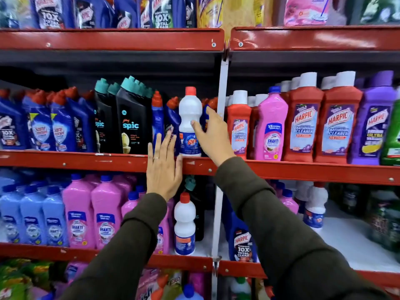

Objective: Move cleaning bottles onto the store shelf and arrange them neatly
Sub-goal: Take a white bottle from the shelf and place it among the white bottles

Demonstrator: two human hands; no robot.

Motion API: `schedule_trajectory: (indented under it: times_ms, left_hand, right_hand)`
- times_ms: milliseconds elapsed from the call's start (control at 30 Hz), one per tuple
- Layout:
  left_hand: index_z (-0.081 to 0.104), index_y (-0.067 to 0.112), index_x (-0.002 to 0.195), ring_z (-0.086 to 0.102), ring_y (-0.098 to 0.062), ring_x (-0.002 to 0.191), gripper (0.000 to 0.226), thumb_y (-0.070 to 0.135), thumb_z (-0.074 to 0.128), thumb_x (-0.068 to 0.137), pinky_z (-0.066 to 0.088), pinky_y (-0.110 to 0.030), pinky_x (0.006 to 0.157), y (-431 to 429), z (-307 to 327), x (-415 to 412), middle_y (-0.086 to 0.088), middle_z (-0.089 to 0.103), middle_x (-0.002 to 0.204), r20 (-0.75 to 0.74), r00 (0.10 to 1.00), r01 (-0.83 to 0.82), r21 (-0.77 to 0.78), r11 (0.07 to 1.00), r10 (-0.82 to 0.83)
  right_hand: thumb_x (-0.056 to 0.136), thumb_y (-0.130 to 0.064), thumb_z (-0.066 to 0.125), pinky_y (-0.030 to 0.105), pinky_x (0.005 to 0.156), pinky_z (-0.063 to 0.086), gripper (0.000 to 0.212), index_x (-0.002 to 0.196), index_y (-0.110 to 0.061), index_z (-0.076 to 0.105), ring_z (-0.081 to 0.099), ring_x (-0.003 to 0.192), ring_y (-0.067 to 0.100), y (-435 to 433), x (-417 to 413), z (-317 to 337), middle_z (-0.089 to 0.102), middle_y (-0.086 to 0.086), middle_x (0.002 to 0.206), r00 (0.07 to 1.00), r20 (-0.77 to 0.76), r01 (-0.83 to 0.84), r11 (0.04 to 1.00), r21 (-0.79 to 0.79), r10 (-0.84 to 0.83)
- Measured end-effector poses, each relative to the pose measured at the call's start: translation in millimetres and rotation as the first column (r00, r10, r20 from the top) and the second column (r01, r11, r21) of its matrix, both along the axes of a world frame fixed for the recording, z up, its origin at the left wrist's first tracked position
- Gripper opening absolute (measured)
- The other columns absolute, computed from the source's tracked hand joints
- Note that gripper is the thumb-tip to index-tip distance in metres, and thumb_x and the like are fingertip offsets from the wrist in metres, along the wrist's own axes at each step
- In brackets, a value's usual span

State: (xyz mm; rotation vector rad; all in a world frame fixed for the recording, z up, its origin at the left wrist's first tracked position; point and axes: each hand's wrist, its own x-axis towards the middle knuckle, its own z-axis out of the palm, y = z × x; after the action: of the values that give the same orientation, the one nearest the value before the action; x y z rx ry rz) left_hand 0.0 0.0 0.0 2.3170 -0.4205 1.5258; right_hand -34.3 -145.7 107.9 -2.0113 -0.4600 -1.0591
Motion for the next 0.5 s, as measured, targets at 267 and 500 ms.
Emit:
schedule_trajectory:
  times_ms: [267,500]
  left_hand:
    - [0.013,0.012,0.162,0.002,-0.022,0.159,0.062,0.036,0.026,0.106,0.007,-0.050,0.129,7.7,-16.7,20.8,-0.005,0.012,0.172,0.021,0.997,-0.078,0.050,0.996,0.077]
    - [0.011,0.011,0.162,0.002,-0.023,0.159,0.064,0.039,0.023,0.106,0.005,-0.047,0.129,7.1,-18.8,23.8,-0.007,0.009,0.172,0.034,0.989,-0.143,0.080,0.986,0.141]
  right_hand:
    - [0.094,-0.036,0.068,0.043,0.095,0.053,0.063,0.142,-0.001,0.046,0.061,0.121,0.037,27.1,25.3,15.0,0.063,0.020,0.132,0.988,-0.143,0.069,0.993,0.091,-0.055]
    - [0.091,-0.040,0.071,0.051,0.096,0.054,0.060,0.136,-0.006,0.050,0.063,0.117,0.035,30.3,24.7,13.7,0.064,0.015,0.129,0.990,-0.138,0.037,0.986,0.160,-0.015]
